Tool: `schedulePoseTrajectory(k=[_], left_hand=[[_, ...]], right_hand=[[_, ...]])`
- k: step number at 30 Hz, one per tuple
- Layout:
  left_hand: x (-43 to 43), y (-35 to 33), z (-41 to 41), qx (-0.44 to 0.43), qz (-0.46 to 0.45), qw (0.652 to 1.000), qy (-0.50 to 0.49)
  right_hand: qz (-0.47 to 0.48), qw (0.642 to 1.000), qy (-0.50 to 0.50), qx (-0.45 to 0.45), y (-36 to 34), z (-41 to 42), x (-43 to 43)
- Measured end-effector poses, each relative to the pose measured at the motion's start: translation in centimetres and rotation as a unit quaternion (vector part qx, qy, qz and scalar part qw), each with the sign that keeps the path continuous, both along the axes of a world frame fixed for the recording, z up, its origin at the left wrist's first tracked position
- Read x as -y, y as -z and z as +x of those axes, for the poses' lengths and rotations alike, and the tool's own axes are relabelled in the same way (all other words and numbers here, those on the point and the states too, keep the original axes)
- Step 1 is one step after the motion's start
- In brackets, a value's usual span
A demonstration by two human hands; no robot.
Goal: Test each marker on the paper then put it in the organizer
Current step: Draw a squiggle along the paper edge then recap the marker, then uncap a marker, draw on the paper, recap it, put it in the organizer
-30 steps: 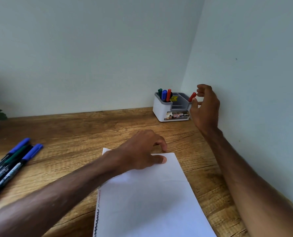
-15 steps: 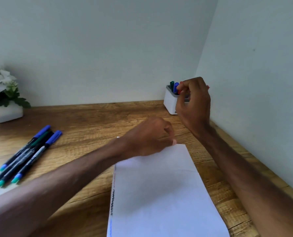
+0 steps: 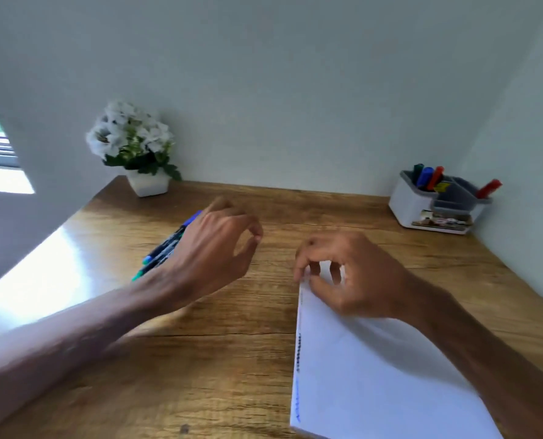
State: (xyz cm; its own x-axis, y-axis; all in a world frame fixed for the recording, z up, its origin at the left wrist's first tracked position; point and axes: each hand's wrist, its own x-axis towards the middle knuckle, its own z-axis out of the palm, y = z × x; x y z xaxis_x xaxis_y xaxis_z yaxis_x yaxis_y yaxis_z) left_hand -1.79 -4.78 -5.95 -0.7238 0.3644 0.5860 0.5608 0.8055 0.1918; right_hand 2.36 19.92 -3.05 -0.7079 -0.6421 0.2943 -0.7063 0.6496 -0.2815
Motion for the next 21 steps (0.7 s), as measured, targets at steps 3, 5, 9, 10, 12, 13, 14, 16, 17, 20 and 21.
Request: schedulePoseTrajectory(k=[3, 5, 9, 10, 12, 13, 14, 16, 17, 20, 21], left_hand=[[2.1, 0.9, 0.7, 0.004, -0.016, 0.998, -0.057], [2.6, 0.9, 1.0, 0.011, -0.024, 0.994, -0.106], [2.8, 0.3, 0.6, 0.008, -0.076, 0.983, -0.170], [2.9, 0.2, 0.5, 0.005, -0.083, 0.981, -0.176], [3.1, 0.1, 0.3, 0.001, -0.100, 0.977, -0.190], [3.2, 0.1, 0.2, 0.002, -0.109, 0.974, -0.198], [3.2, 0.1, 0.1, 0.003, -0.117, 0.972, -0.204], [3.1, 0.1, 0.0, 0.009, -0.125, 0.969, -0.212], [3.1, 0.1, 0.0, 0.010, -0.126, 0.968, -0.215], [3.1, 0.2, -0.1, 0.010, -0.129, 0.966, -0.223], [3.2, 0.2, -0.1, 0.013, -0.130, 0.966, -0.225]], right_hand=[[0.021, 0.999, 0.017, 0.019, 0.9, -0.5, -0.3], [0.014, 0.999, 0.025, 0.031, 1.2, -0.7, -0.4], [0.017, 0.998, 0.064, 0.011, 1.7, -1.3, -0.7], [0.020, 0.997, 0.073, 0.006, 1.8, -1.4, -0.7], [0.019, 0.997, 0.079, -0.001, 2.0, -1.7, -0.8], [0.018, 0.997, 0.080, -0.004, 2.0, -1.7, -0.8], [0.019, 0.996, 0.082, -0.007, 2.0, -1.7, -0.8], [0.021, 0.996, 0.083, -0.012, 1.9, -1.6, -0.9], [0.020, 0.996, 0.081, -0.011, 1.9, -1.6, -0.9], [0.019, 0.997, 0.074, -0.008, 1.7, -1.5, -0.8], [0.018, 0.997, 0.071, -0.010, 1.7, -1.5, -0.8]])
